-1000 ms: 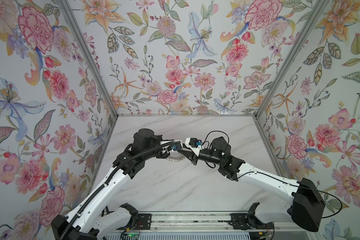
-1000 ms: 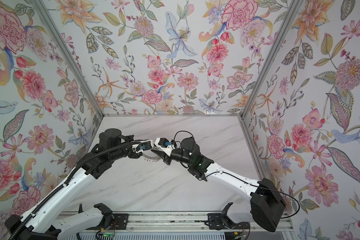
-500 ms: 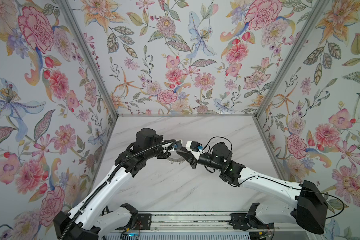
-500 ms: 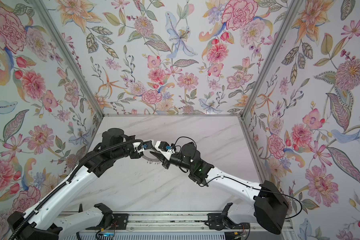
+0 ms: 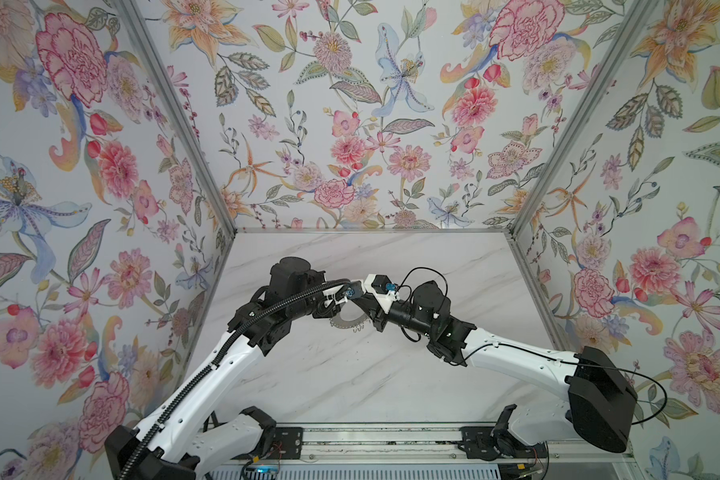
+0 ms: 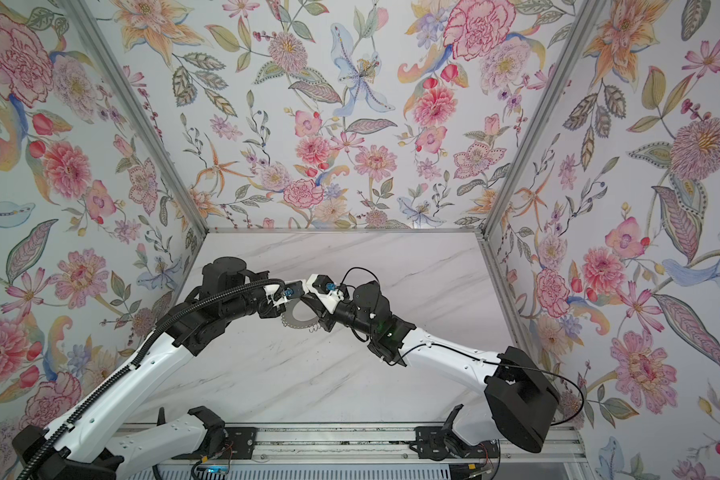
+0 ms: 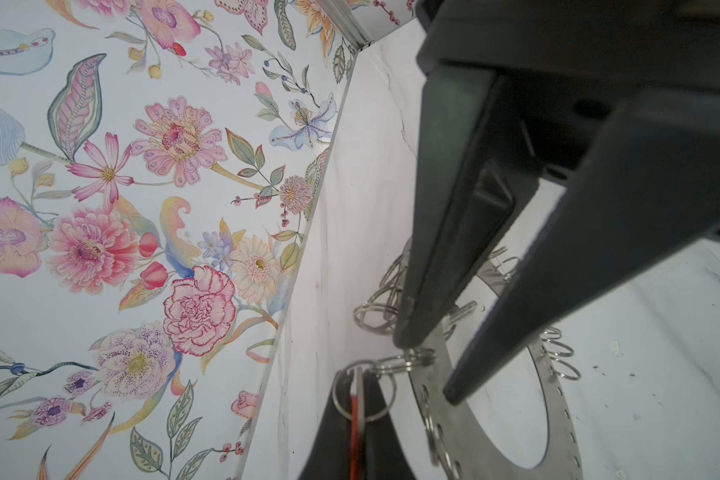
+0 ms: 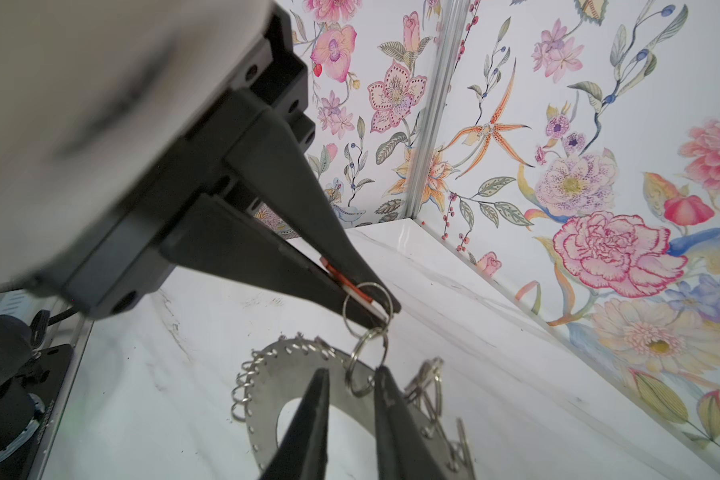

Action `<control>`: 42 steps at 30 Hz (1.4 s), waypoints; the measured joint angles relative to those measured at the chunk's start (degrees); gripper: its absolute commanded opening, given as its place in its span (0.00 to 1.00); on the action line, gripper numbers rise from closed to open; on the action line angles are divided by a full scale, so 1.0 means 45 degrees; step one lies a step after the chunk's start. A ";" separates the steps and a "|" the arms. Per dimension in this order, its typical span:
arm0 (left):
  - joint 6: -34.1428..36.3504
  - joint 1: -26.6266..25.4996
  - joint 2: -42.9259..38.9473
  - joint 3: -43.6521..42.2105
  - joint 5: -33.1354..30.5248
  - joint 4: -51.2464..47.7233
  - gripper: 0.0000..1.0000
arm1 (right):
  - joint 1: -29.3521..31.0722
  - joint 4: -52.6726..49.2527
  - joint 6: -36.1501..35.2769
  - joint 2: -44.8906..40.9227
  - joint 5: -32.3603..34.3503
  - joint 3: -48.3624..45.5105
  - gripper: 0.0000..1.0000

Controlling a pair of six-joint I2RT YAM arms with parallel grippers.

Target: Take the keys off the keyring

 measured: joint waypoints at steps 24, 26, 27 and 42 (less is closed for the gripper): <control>-0.0049 0.0005 -0.0049 0.0000 -0.0034 0.0049 0.00 | -0.0233 -0.0078 0.0801 0.0209 -0.0427 0.0568 0.01; -0.0087 0.0000 -0.0049 0.0000 -0.0019 -0.0092 0.00 | -0.0287 -0.0063 0.0801 0.0219 -0.0384 0.0597 0.00; -0.0102 0.0000 -0.0044 0.0000 -0.0015 -0.0068 0.00 | -0.0301 -0.0058 0.0806 0.0219 -0.0389 0.0602 0.00; -0.1141 0.0121 -0.0034 0.0107 -0.0500 0.0053 0.00 | -0.0748 0.2045 0.1647 -0.0185 -0.1287 -0.0024 0.00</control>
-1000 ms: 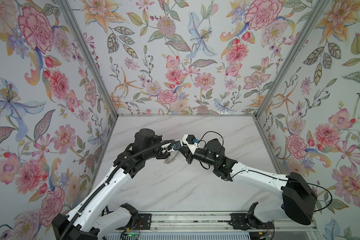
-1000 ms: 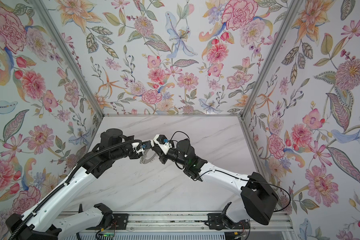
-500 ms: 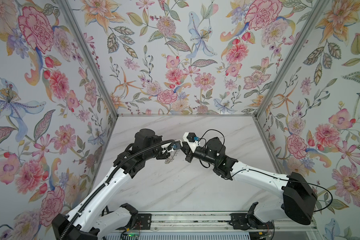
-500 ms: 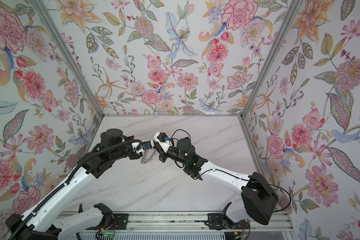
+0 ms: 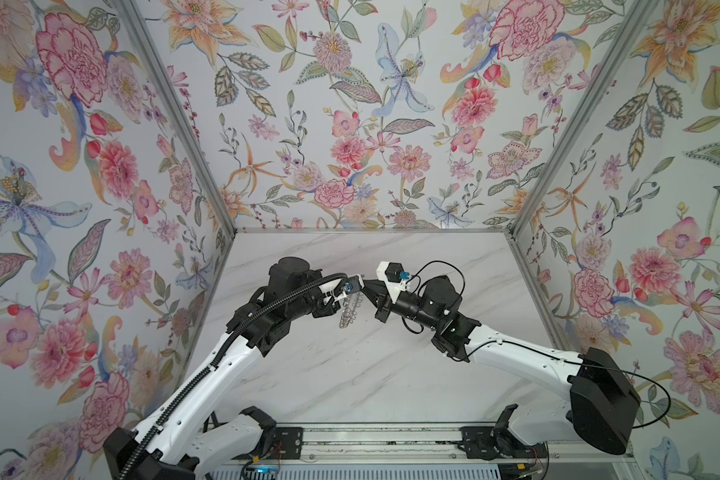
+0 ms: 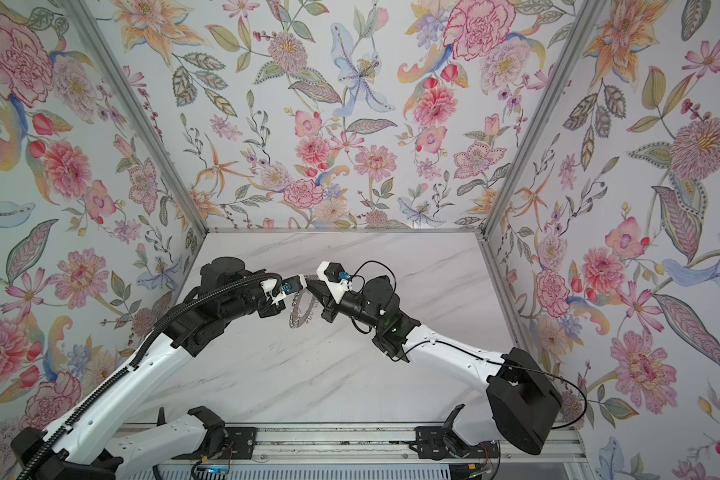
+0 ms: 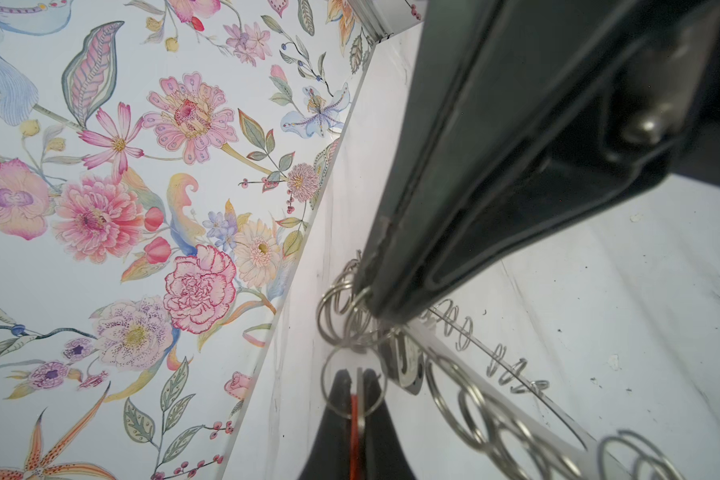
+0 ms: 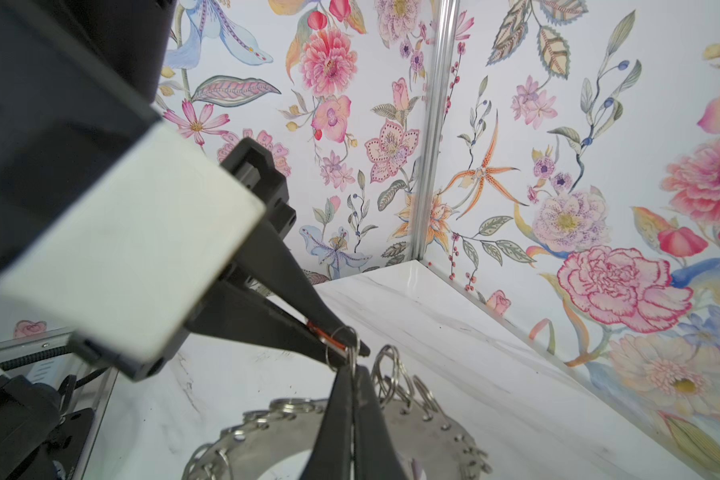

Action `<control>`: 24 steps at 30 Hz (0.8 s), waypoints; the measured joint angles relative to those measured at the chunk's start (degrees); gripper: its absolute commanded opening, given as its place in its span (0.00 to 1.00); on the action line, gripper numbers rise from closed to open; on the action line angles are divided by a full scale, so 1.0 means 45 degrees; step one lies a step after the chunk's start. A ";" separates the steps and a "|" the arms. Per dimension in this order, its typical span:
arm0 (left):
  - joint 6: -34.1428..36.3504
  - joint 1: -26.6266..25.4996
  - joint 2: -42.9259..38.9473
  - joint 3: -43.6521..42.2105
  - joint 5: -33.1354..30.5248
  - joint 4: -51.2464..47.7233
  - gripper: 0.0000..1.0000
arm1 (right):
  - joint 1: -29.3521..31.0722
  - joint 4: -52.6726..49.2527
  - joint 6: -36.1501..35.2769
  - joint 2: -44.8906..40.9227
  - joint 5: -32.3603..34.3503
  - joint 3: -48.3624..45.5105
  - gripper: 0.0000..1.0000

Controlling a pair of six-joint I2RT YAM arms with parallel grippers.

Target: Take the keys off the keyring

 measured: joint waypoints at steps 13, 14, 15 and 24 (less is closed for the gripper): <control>-0.0869 0.0121 0.0034 0.0646 0.1180 0.0049 0.00 | -0.0194 0.3779 0.2375 0.1141 -0.0777 0.0019 0.00; -0.0923 0.0155 0.0015 0.0646 0.1195 0.0029 0.00 | -0.0189 0.4002 0.2516 0.1316 -0.0772 0.0049 0.00; -0.0962 0.0180 -0.0015 0.0646 0.1205 0.0063 0.00 | -0.0189 0.4095 0.2633 0.1447 -0.0767 0.0087 0.00; -0.1049 0.0253 -0.0291 0.0675 0.1098 0.0024 0.00 | -0.0073 0.5032 0.3298 0.2351 -0.0641 0.0199 0.24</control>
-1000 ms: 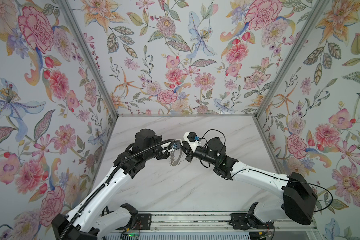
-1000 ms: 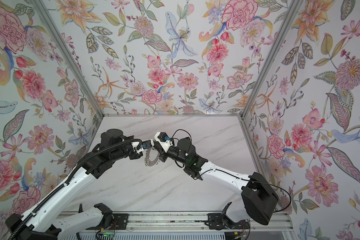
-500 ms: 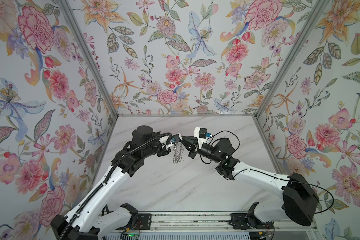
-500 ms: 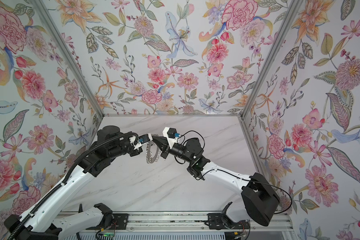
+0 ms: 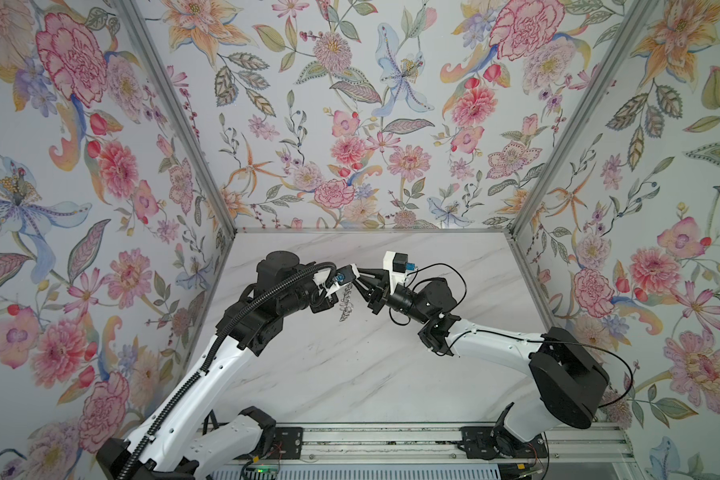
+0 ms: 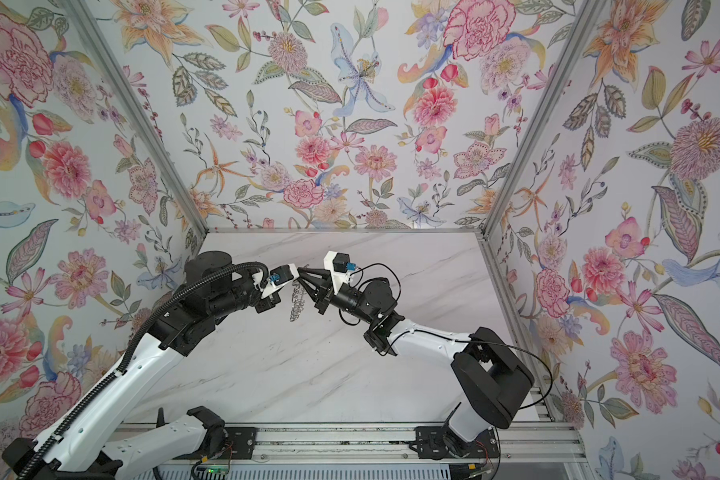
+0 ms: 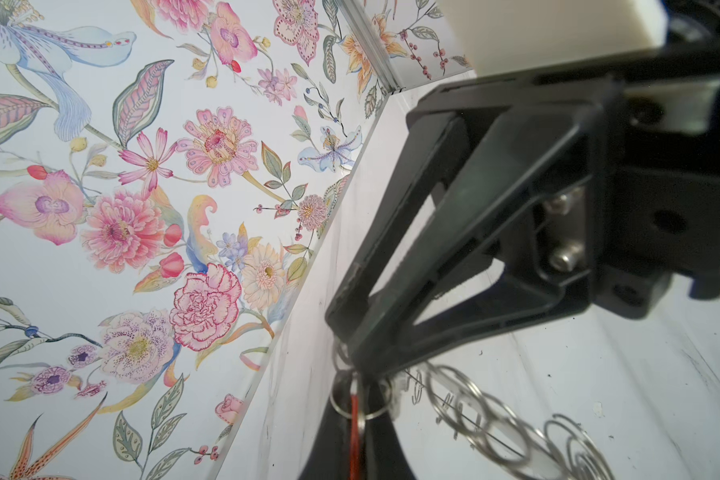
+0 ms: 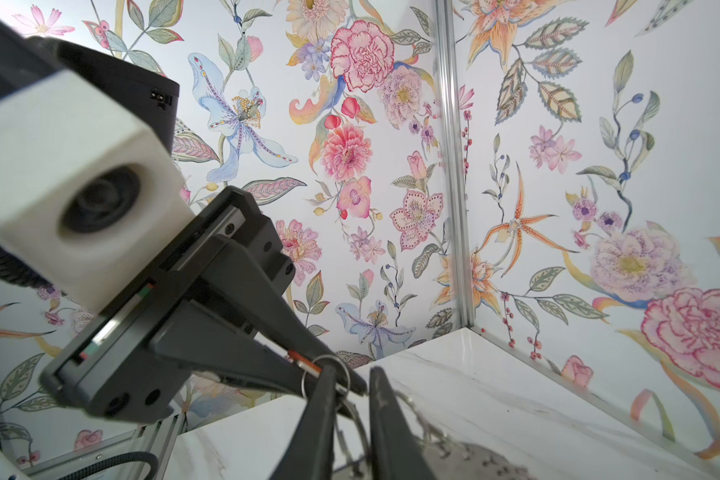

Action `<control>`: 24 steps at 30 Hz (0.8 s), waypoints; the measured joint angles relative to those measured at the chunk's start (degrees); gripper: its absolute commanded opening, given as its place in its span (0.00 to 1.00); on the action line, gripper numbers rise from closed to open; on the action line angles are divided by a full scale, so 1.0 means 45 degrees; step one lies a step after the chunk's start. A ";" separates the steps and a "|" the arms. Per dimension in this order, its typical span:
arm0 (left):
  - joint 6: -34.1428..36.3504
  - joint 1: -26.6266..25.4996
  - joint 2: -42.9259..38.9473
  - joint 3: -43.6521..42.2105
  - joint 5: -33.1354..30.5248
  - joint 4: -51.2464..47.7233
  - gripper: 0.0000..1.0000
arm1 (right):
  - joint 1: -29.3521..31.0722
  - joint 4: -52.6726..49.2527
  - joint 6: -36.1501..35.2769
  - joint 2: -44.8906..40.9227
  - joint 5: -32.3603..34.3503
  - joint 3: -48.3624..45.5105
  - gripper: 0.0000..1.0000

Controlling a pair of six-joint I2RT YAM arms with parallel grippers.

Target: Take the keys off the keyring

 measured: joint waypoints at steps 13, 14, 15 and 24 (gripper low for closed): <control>0.0471 0.0000 0.0005 0.0000 -0.0272 -0.0121 0.00 | 0.0063 -0.3211 -0.1953 -0.1588 0.0486 -0.0126 0.29; 0.0539 0.0000 0.0005 0.0000 -0.0301 -0.0121 0.00 | 0.0063 -0.3643 -0.2215 -0.1841 0.0481 -0.0146 0.29; 0.0631 0.0000 0.0005 0.0000 -0.0316 -0.0126 0.00 | 0.0063 -0.4192 -0.2535 -0.2142 0.0471 -0.0146 0.28; 0.1486 0.0000 0.0000 -0.0024 -0.0155 -0.0117 0.00 | -0.0262 -0.7718 -0.4459 -0.2754 -0.0189 0.0277 0.27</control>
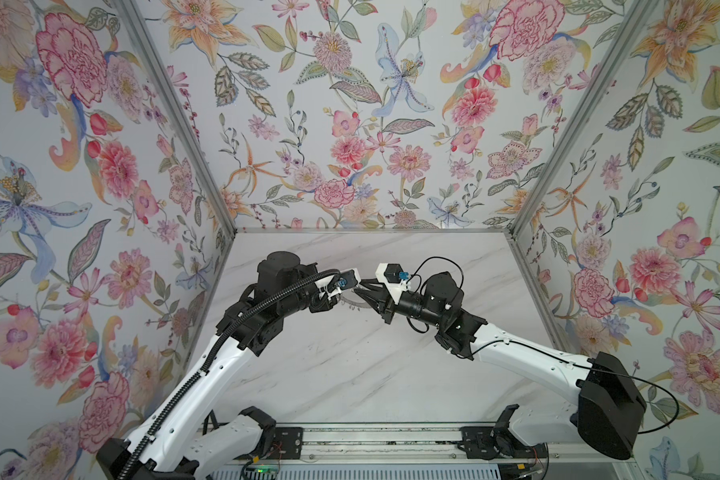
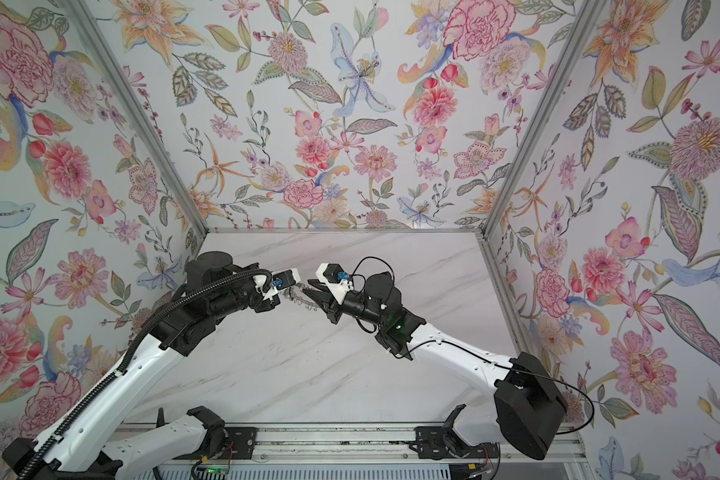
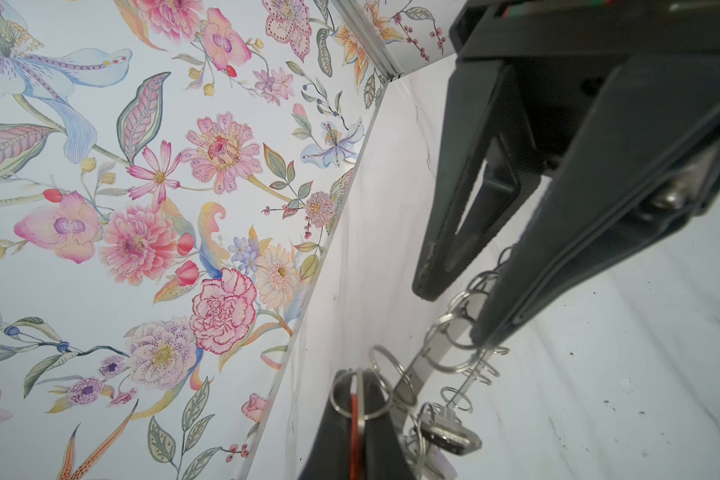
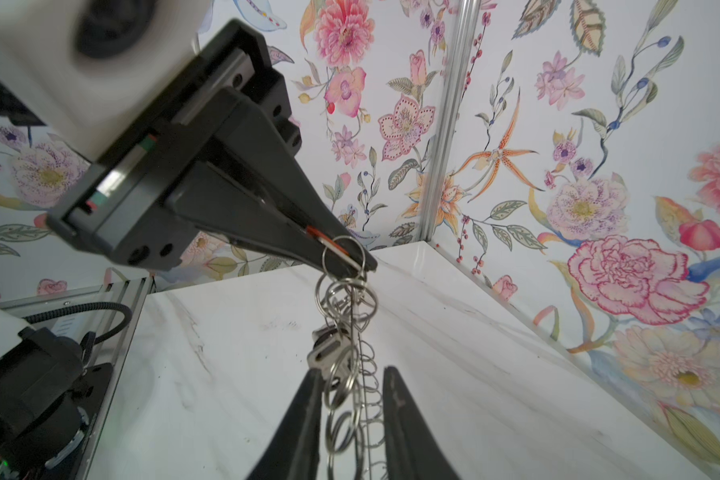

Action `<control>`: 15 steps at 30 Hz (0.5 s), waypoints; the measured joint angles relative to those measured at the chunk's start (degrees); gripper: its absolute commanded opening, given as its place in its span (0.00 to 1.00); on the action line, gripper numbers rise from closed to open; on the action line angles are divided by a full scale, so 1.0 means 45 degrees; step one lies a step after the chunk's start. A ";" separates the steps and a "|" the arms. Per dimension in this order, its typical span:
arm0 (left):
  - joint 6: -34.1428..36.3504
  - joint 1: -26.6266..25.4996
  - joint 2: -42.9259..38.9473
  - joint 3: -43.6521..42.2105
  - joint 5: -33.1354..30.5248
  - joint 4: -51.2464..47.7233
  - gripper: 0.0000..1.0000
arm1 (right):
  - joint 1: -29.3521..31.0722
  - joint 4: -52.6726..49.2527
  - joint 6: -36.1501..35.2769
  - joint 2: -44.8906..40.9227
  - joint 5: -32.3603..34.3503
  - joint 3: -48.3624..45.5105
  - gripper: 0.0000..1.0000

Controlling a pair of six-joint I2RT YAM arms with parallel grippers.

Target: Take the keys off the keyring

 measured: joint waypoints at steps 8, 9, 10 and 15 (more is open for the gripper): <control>0.0733 0.0000 -0.0175 -0.0359 0.0282 0.0044 0.00 | -0.0816 -0.1389 -0.0457 0.0015 -0.1530 0.0928 0.31; 0.0777 0.0000 -0.0175 -0.0369 0.0282 0.0044 0.00 | -0.0860 -0.1559 -0.0466 0.0015 -0.1773 0.1039 0.31; 0.0806 0.0000 -0.0175 -0.0369 0.0282 0.0039 0.00 | -0.0874 -0.1719 -0.0471 0.0005 -0.1967 0.1127 0.31; 0.0971 0.0000 -0.0175 -0.0369 0.0287 0.0039 0.00 | -0.0962 -0.2443 -0.0865 -0.0189 -0.2375 0.1409 0.30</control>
